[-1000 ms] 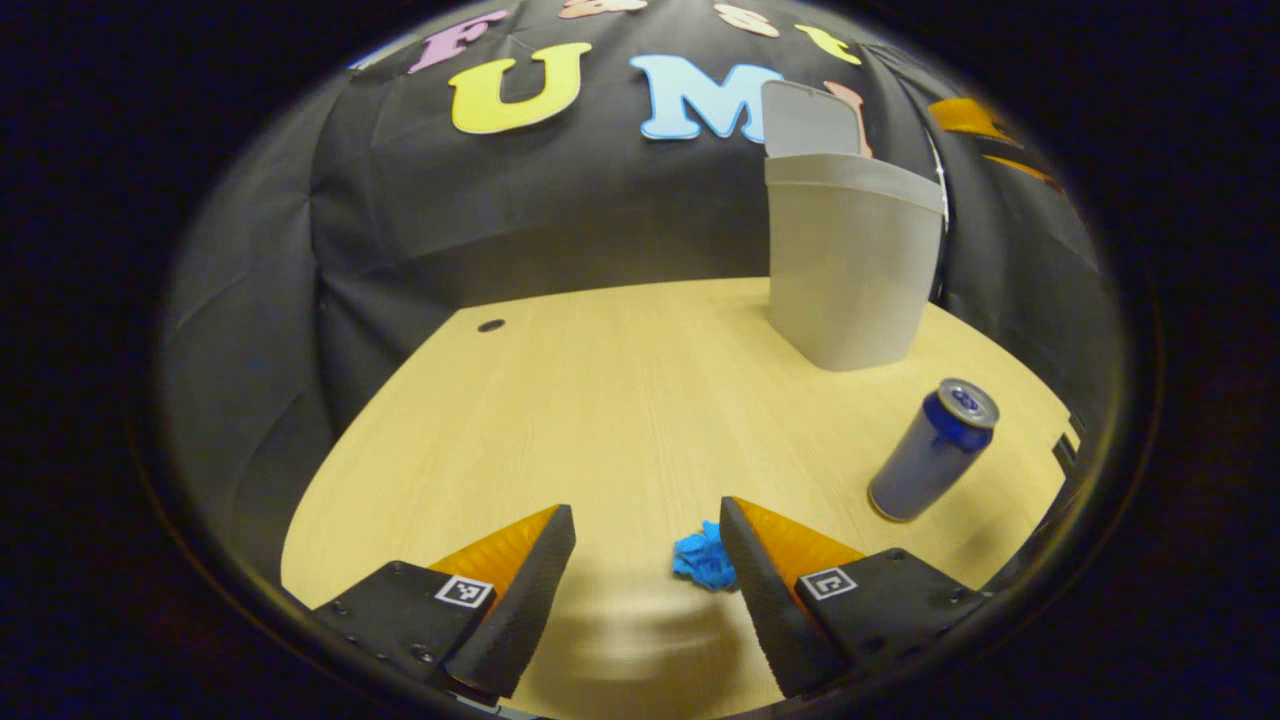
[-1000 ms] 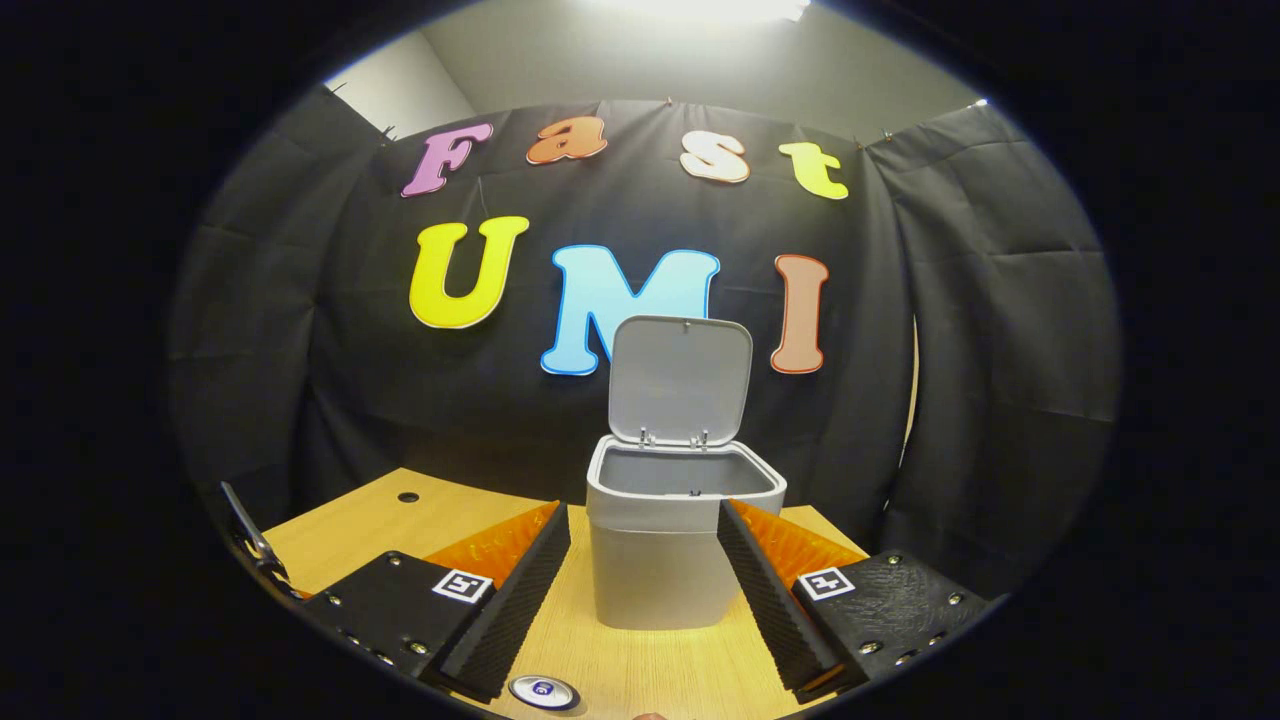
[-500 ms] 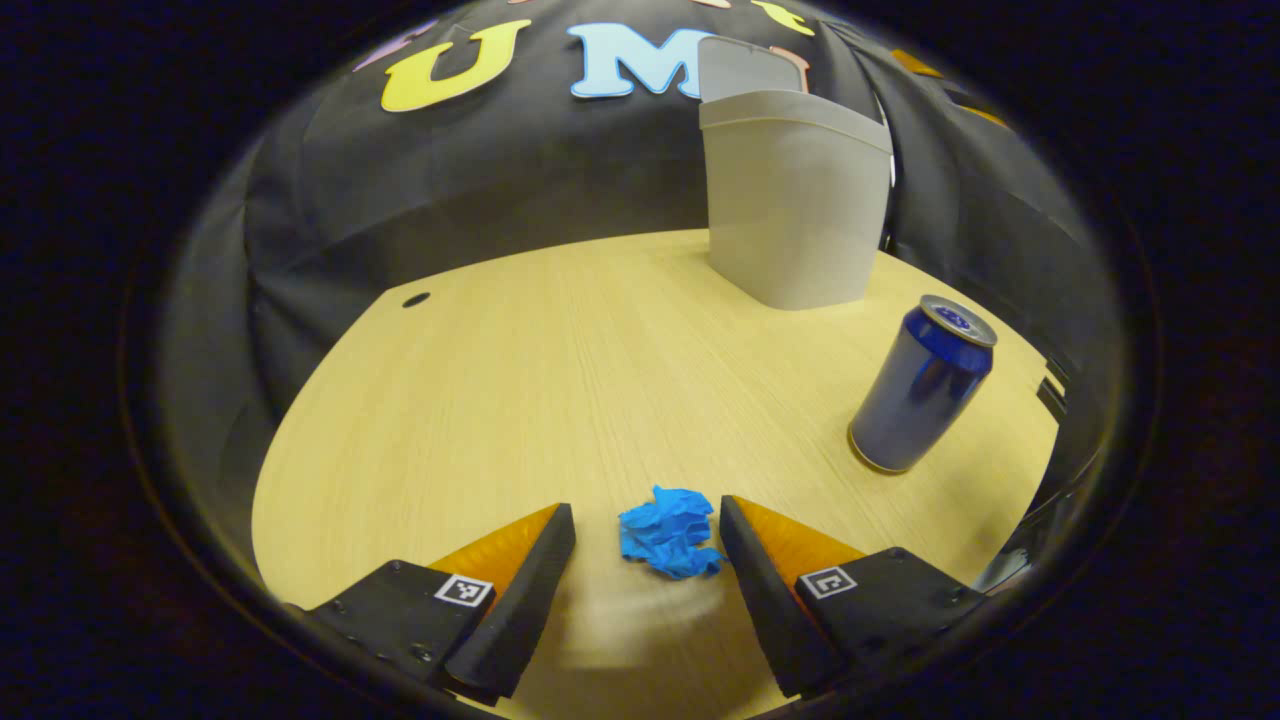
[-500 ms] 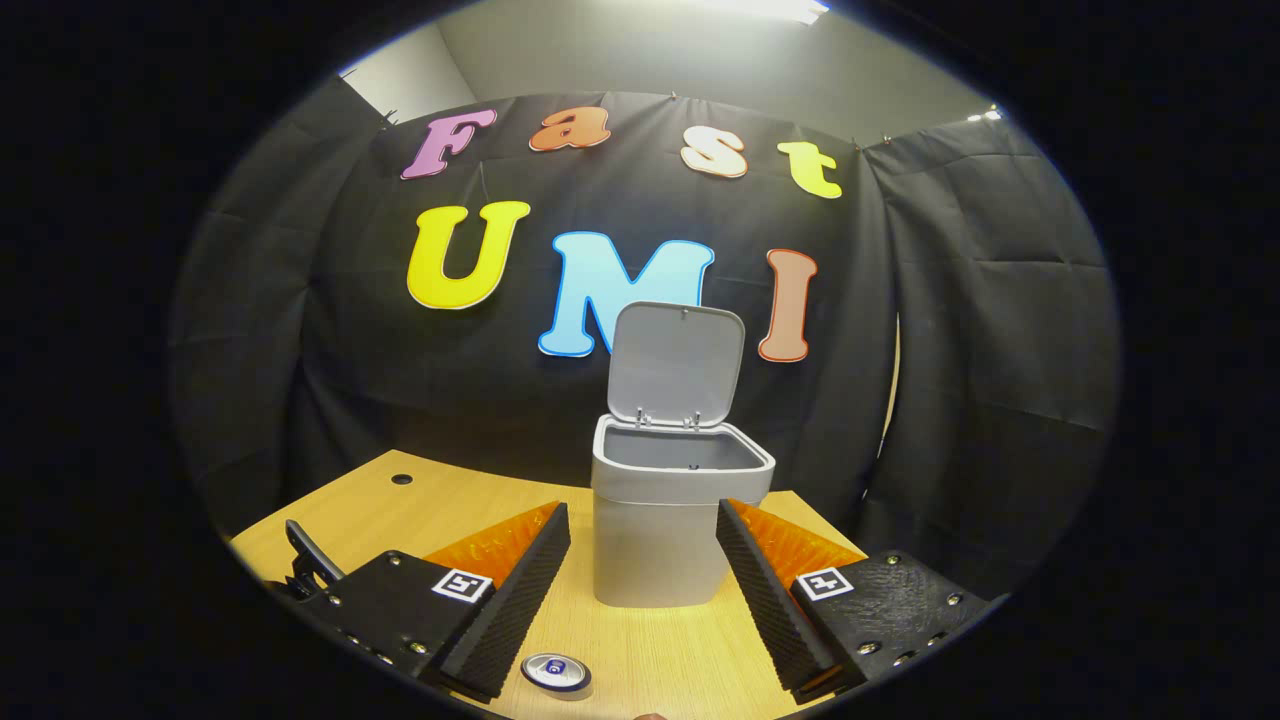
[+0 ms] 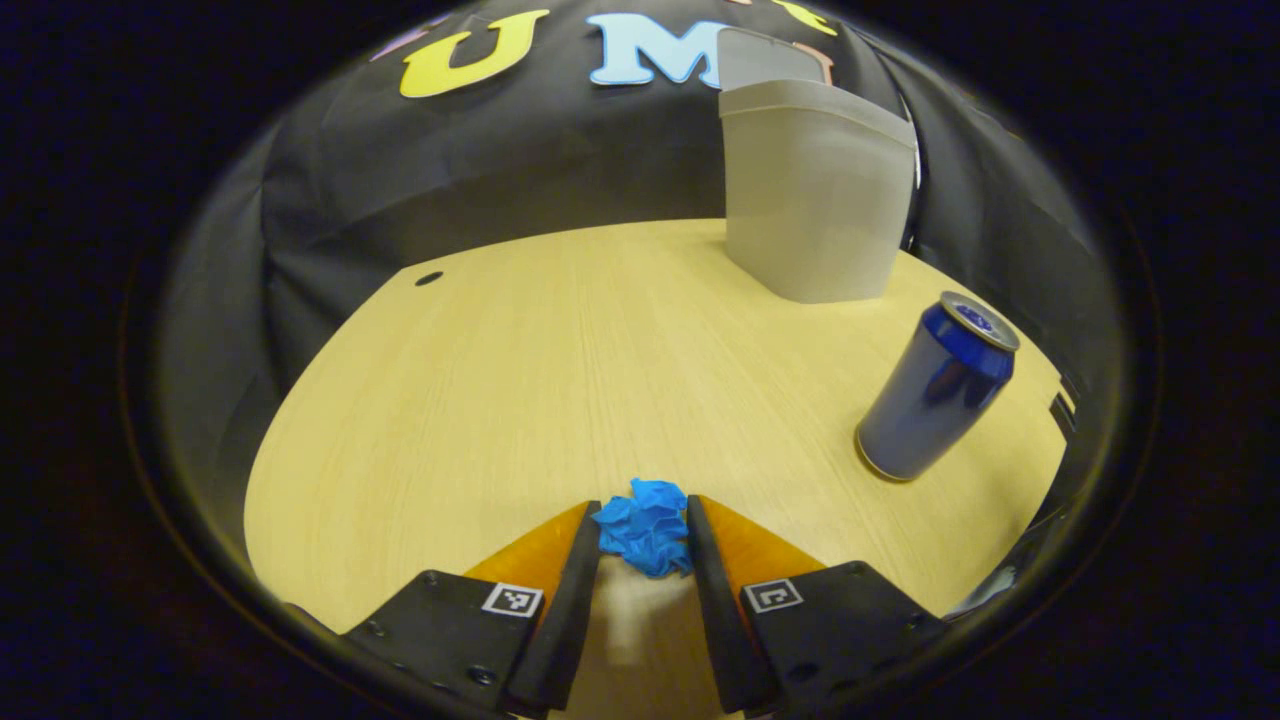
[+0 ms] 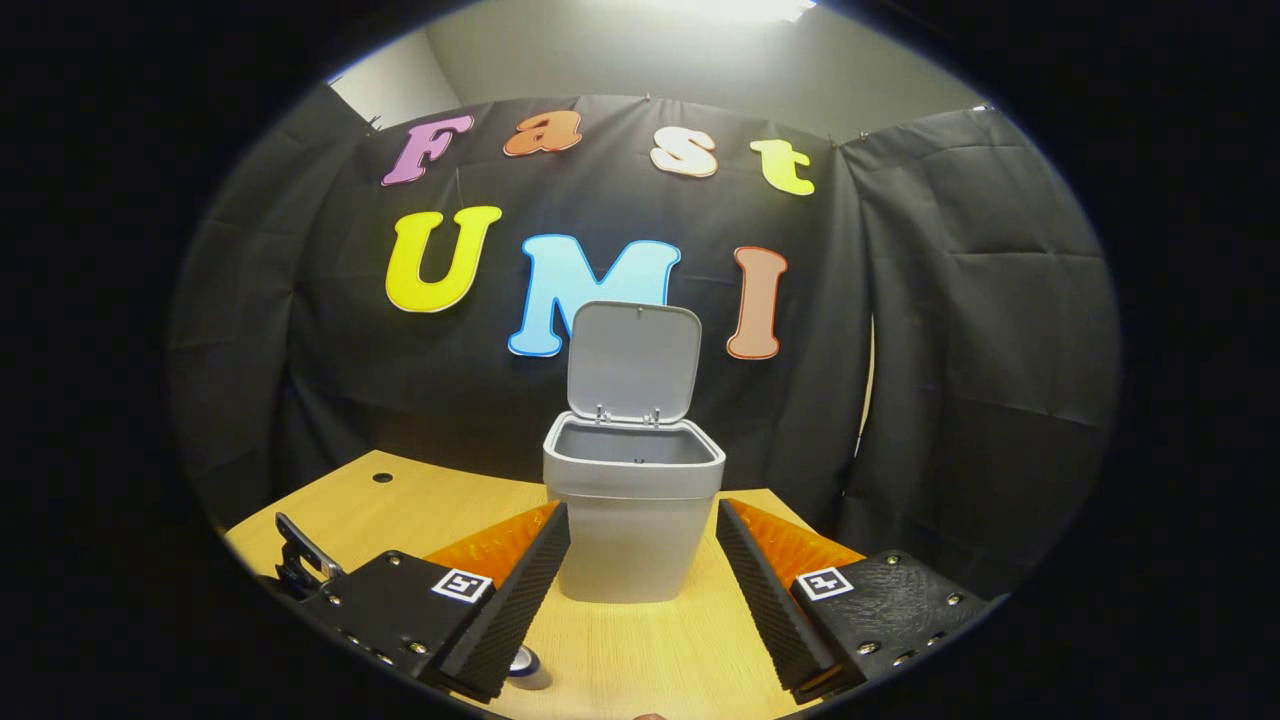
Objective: Press the lid of the desktop garbage bin to open it, pick up the crumpled paper on the desktop and throw it into the bin, then pick up the pop can on the desktop and drop it into the bin, and finally close the garbage bin lid.
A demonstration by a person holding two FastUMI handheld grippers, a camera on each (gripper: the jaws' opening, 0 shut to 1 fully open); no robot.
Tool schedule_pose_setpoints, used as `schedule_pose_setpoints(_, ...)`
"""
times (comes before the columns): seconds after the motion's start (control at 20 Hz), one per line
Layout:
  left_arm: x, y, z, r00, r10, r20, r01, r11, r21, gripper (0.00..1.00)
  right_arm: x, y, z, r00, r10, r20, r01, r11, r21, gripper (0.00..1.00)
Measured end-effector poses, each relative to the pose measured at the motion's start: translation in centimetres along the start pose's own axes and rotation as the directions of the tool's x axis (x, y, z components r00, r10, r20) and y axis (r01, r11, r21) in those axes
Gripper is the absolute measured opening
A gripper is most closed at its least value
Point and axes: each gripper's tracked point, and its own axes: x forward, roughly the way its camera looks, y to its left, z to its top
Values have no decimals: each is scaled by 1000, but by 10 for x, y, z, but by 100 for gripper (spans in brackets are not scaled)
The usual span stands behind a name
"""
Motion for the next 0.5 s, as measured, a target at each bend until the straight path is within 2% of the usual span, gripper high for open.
schedule_pose_setpoints(0.1,0,-2,-1,1000,26,-11,-26,1000,-15,32,-1,-9,-4,1000,7,-1,-7,1000,12,95)
schedule_pose_setpoints(0.15,-1,-1,0,999,38,-12,-38,999,-17,34,-1,-15,-5,1000,8,0,-8,1000,18,95)
schedule_pose_setpoints(0.2,-2,-3,2,999,31,-16,-31,999,-33,23,-1,-20,-7,1000,9,0,-9,1000,26,95)
schedule_pose_setpoints(0.25,-5,-4,4,999,40,-7,-41,998,-58,22,-1,-24,-8,1000,12,2,-12,999,35,95)
schedule_pose_setpoints(0.3,-9,-5,10,1000,27,11,-26,996,-83,16,-1,-28,-7,1000,14,6,-14,999,45,95)
schedule_pose_setpoints(0.5,-27,5,34,994,88,70,-81,992,-98,16,1,-43,-3,999,15,34,-17,998,59,95)
